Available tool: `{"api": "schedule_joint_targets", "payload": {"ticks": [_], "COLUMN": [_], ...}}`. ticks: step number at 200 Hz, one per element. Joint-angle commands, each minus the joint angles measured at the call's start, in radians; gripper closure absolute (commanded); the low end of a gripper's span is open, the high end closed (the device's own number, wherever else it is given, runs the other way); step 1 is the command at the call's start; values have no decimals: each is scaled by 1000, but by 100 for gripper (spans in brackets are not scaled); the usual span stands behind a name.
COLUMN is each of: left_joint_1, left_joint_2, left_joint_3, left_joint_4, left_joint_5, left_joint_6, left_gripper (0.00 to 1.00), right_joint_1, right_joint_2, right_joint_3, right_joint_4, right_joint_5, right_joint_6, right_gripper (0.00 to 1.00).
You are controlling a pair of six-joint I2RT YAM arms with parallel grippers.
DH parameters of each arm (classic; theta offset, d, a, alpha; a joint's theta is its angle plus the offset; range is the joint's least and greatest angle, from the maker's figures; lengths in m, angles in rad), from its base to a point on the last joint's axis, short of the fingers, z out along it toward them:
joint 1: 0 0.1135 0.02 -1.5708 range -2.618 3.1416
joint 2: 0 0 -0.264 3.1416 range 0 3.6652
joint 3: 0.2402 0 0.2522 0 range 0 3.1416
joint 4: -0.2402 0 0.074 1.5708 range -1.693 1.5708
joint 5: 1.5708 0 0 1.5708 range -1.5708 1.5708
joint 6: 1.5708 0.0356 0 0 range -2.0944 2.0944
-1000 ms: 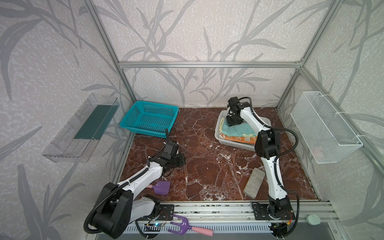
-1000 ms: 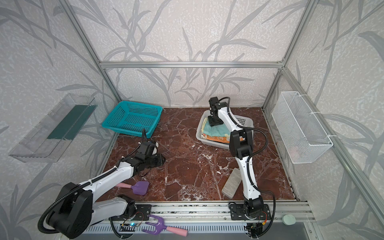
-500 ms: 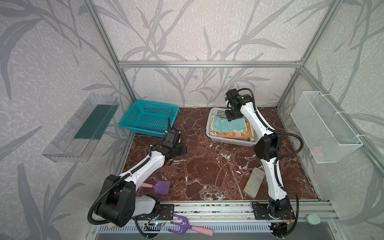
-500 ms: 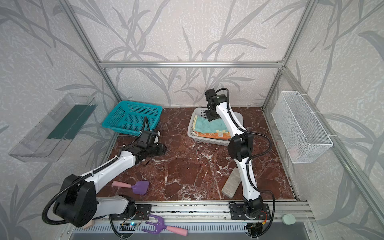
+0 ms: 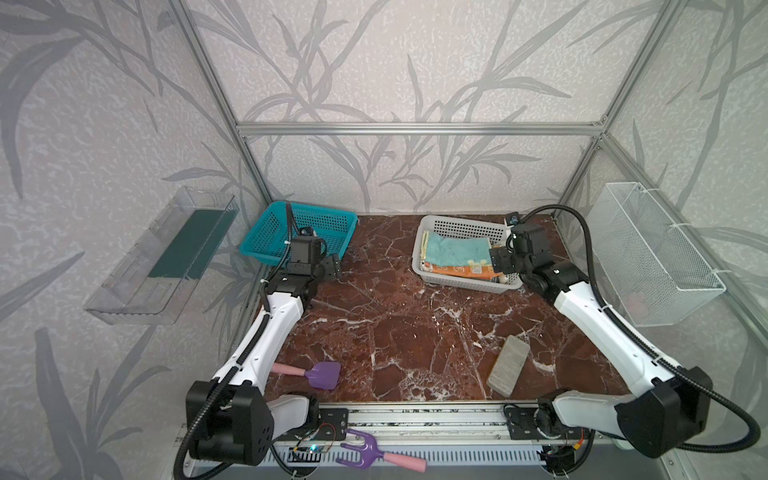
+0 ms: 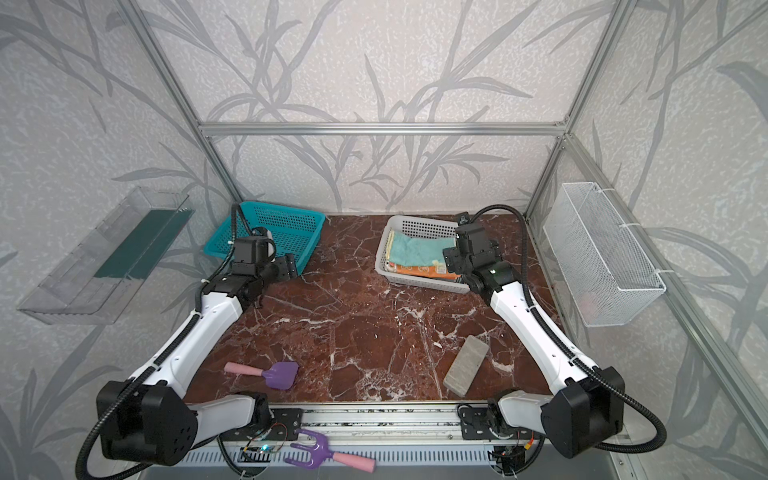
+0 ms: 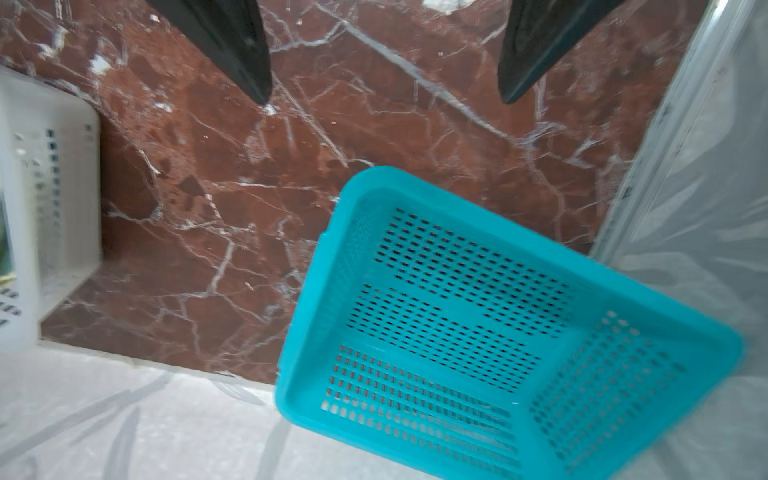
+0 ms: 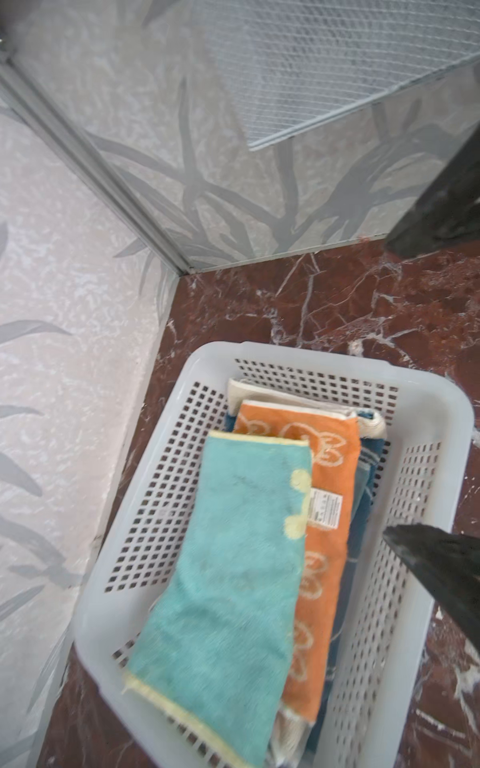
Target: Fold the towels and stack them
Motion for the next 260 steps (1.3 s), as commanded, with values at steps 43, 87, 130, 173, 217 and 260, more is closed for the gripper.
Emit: {"api": "schedule_joint_targets", "payload": {"ticks": [43, 87, 130, 173, 217, 260], "left_joint_1": [76, 85, 91, 101, 111, 109], "left_joint_2": [-163, 43, 108, 244, 386, 400], "left_joint_3": [-453, -467, -588, -590, -578, -557], "left_joint_4": [541, 659, 991, 1230, 1330, 1308], "left_joint_5": [-192, -113, -50, 14, 71, 50], "left_joint_6": [117, 117, 184, 152, 164, 165], "left_gripper": [5, 1, 1, 1, 1, 1], "right_joint_1": [-131, -171, -245, -258, -257, -241], "right_joint_2": [-114, -78, 59, 216, 372, 372], "right_joint_3": [-405, -666, -749, -704, -772, -700], "right_joint_4": [435, 872, 1203, 1254, 1545, 1419], "right_joint_5": [50, -4, -173, -259, -293, -314], "right_joint_6": [-30, -13, 43, 75, 55, 20], "right_gripper": [1, 1, 1, 1, 1, 1]}}
